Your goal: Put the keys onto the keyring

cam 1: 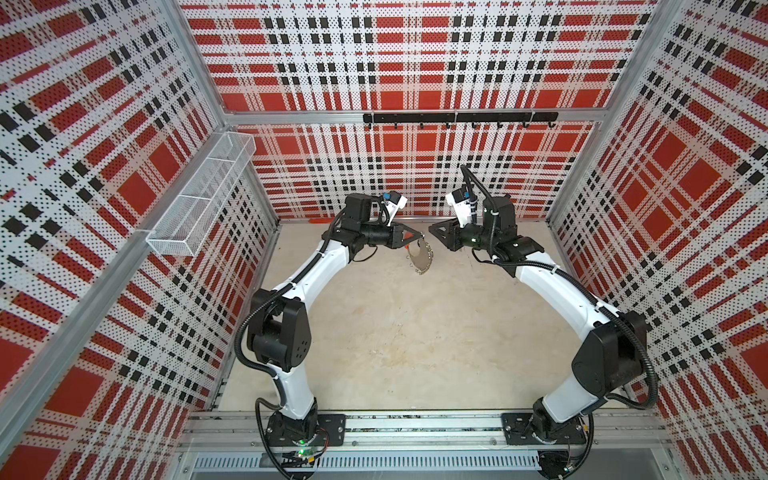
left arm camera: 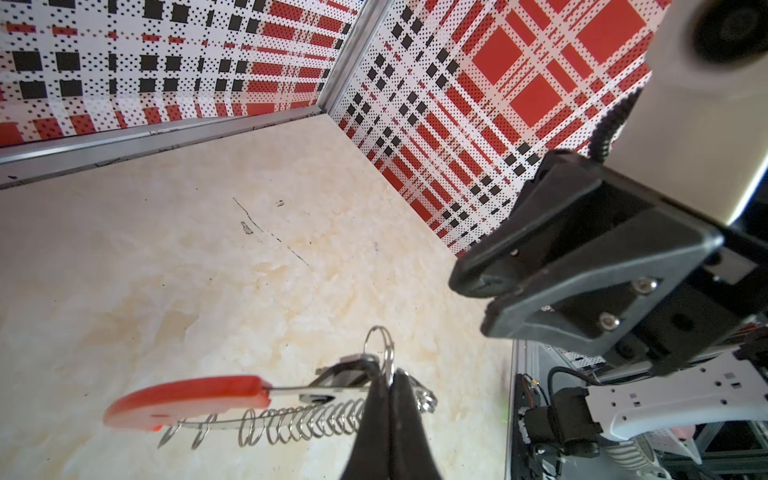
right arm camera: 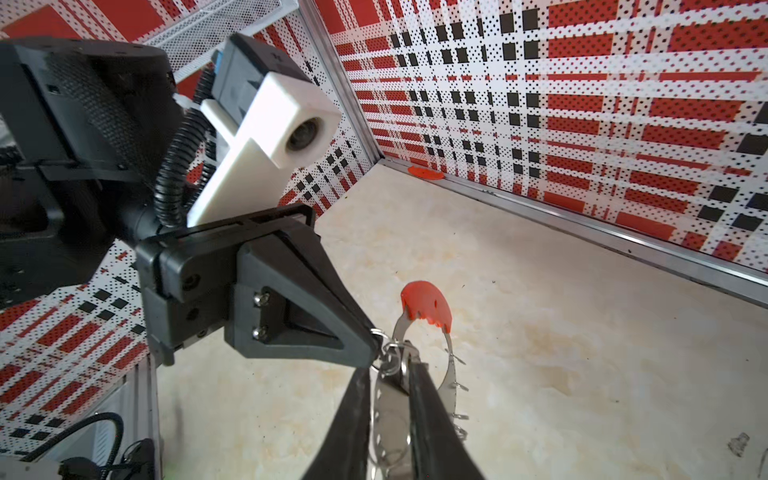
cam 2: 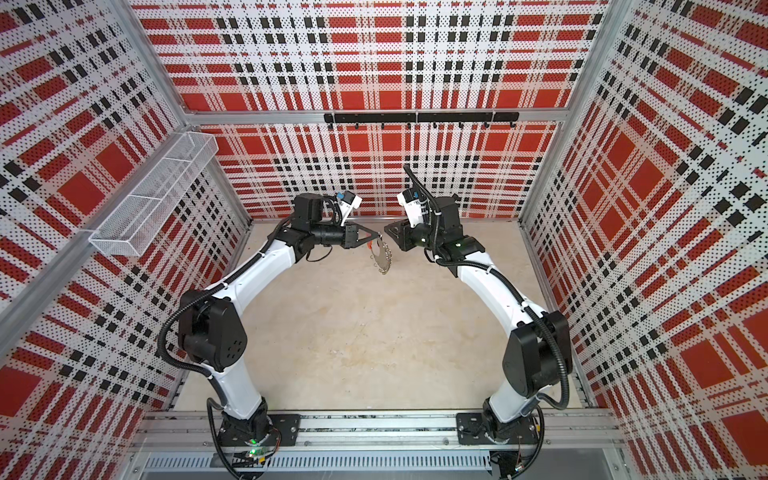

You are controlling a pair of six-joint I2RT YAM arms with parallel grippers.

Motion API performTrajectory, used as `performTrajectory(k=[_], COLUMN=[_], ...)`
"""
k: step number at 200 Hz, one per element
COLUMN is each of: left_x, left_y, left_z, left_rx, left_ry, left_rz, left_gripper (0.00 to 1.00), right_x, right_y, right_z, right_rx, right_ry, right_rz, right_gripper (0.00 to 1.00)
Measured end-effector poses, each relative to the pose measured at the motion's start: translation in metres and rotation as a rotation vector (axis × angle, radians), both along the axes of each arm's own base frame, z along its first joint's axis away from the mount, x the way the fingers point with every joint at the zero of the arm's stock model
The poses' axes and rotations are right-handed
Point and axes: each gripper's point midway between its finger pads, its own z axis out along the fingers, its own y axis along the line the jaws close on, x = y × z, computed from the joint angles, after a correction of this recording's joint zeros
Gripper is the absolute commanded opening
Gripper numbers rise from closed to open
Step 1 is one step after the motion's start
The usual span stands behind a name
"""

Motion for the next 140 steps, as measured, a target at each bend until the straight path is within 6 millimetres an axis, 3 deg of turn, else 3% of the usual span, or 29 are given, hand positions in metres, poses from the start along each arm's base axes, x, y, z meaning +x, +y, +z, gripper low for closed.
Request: performTrajectory(k=[72, 140], left_x=[0.004, 0.008], left_y=[0.001, 0.004], left_z=[0.013, 0.022], left_rx=[-0.112, -0.173], left_ry=[0.1, 0.113], left_rz=[0.01, 0.014], left_gripper=[0.0, 0.0], right_x=[0.014, 0.018], right_y=[0.011, 0.007], right_z=[-0.017, -0.021], right_rx=[0.037, 0.01], right_ry=[0.073, 0.071], right_rz=[0.013, -0.017], right_gripper=[0.09, 0.13])
